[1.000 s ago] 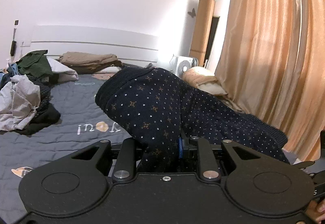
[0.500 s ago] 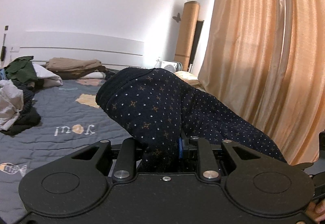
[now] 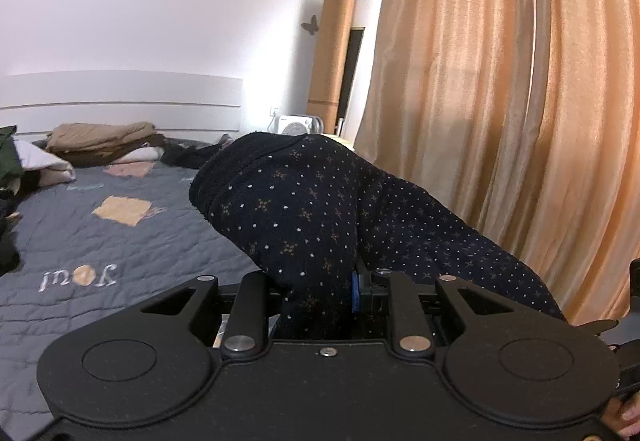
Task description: Fold clothes
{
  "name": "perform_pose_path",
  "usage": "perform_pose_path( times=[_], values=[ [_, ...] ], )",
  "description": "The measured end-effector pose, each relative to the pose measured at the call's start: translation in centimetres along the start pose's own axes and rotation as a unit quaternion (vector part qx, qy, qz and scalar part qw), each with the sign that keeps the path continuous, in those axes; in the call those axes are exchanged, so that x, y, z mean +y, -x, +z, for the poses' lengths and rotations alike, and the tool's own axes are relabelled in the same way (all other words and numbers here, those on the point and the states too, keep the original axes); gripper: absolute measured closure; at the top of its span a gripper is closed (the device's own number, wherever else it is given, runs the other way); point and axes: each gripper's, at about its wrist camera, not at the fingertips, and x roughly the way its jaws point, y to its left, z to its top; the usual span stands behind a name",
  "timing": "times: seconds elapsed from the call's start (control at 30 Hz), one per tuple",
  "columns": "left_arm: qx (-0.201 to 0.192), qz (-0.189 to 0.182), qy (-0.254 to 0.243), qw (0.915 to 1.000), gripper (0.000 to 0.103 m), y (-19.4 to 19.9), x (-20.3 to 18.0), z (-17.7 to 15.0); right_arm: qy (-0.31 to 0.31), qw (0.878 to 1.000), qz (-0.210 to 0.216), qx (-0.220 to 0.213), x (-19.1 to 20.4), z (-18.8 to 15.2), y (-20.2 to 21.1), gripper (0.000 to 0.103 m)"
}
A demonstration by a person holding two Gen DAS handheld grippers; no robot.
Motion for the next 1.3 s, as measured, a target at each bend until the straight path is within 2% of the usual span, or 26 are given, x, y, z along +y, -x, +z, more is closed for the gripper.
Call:
perform_pose_path(
  times=[0.27, 0.57, 0.7, 0.9, 1.0, 1.1, 1.3],
  values=[
    [0.014, -0.011, 0.002, 0.9998, 0.082, -3.3, -2.1, 0.1, -0.022, 1.0, -0.018, -0.002, -0.7, -1.9, -0.1, 0.072],
    [0.0, -0.021, 0.014, 0.9997, 0.082, -6.8, -2.7, 1.0, 0.004, 0.999, -0.036, 0.01, -0.5, -0.8, -0.1, 0.072],
    [-0.012, -0.028, 0.02, 0.9993, 0.082, -9.3, -3.5, 2.3, 0.024, 0.999, -0.044, 0.007, -0.8, 0.4, -0.3, 0.072],
    [-0.017, -0.043, 0.027, 0.9986, 0.082, -14.8, -4.4, 4.9, 0.039, 0.998, -0.055, 0.006, -4.7, 4.4, 0.4, 0.072],
    [0.005, -0.044, 0.022, 0.9988, 0.082, -19.1, -4.7, 5.3, 0.019, 0.998, -0.054, 0.02, -7.7, 5.7, -0.2, 0.072],
    [0.038, -0.045, 0.02, 0.9981, 0.082, -23.4, -4.1, 4.7, -0.004, 0.998, -0.055, 0.038, -10.7, 5.7, -1.7, 0.072],
    [0.122, -0.038, 0.021, 0.9916, 0.082, -31.6, -2.3, 0.9, -0.029, 0.994, -0.075, 0.079, -16.2, 4.2, -5.4, 0.072]
  ],
)
